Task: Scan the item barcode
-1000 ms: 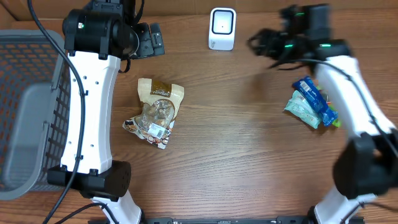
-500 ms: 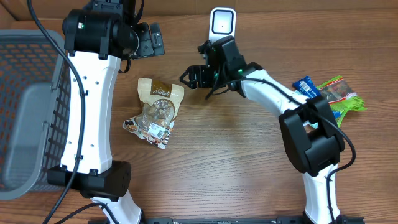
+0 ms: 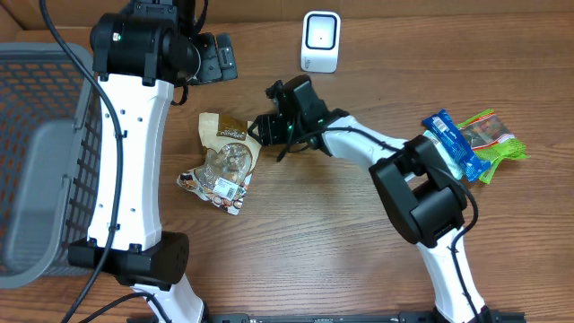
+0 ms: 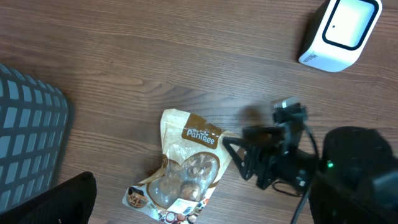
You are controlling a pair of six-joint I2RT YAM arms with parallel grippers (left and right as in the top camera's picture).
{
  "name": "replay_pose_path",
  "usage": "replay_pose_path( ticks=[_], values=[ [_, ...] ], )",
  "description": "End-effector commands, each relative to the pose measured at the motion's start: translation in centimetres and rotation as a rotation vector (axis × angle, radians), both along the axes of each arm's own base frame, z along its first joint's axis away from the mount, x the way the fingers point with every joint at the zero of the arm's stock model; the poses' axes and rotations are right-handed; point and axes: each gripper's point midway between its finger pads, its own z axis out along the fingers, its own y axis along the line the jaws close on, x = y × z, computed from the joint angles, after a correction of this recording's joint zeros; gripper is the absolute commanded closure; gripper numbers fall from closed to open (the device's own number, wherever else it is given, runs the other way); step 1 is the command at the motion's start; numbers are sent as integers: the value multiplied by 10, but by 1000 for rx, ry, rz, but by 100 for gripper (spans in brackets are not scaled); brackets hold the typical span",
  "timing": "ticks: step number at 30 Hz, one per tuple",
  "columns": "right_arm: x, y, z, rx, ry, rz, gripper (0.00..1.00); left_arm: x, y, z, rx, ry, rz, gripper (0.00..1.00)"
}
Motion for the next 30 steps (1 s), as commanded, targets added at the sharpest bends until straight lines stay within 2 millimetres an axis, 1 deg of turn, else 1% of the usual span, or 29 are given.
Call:
replay_pose_path(
  ticks=[1,3,4,5,7,9,10,13,17,19,20,22,23,24,25,27,30],
  values=[
    [-8,10,3,14,3,23,60,0,-1,-1,-9,1,13,0],
    [-17,15,6,46,28,62,78,0,-1,-1,-9,1,13,0],
    [-21,18,8,64,40,83,91,0,-1,-1,-9,1,13,0],
    [-25,20,12,88,60,104,96,0,-1,-1,-9,1,13,0],
    [-28,18,19,133,154,78,96,0,-1,-1,-9,1,13,0],
    [-26,9,27,164,254,24,96,0,-1,-1,-9,1,13,0],
    [-25,1,29,160,292,-11,96,0,-1,-1,-9,1,13,0],
    [-22,-30,38,123,375,-90,96,0,-1,-1,-9,1,13,0],
    [-27,-87,40,-11,480,-235,96,0,-1,-1,-9,1,13,0],
    [-37,-108,41,-68,514,-241,96,0,-1,-1,-9,1,13,0],
    [-45,-117,40,-97,540,-231,96,0,-1,-1,-9,1,13,0],
    [-62,-131,37,-150,595,-210,96,0,-1,-1,-9,1,13,0],
    [-71,-136,35,-176,621,-193,94,0,-1,-1,-9,1,13,0],
    [-81,-141,33,-205,646,-166,87,0,-1,-1,-9,1,13,0],
    [-94,-148,31,-244,670,-132,78,0,-1,-1,-9,1,13,0],
    [-107,-155,30,-294,687,-91,75,0,-1,-1,-9,1,13,0],
    [-118,-161,30,-327,676,-8,74,0,-1,-1,-9,1,13,0]
  ],
)
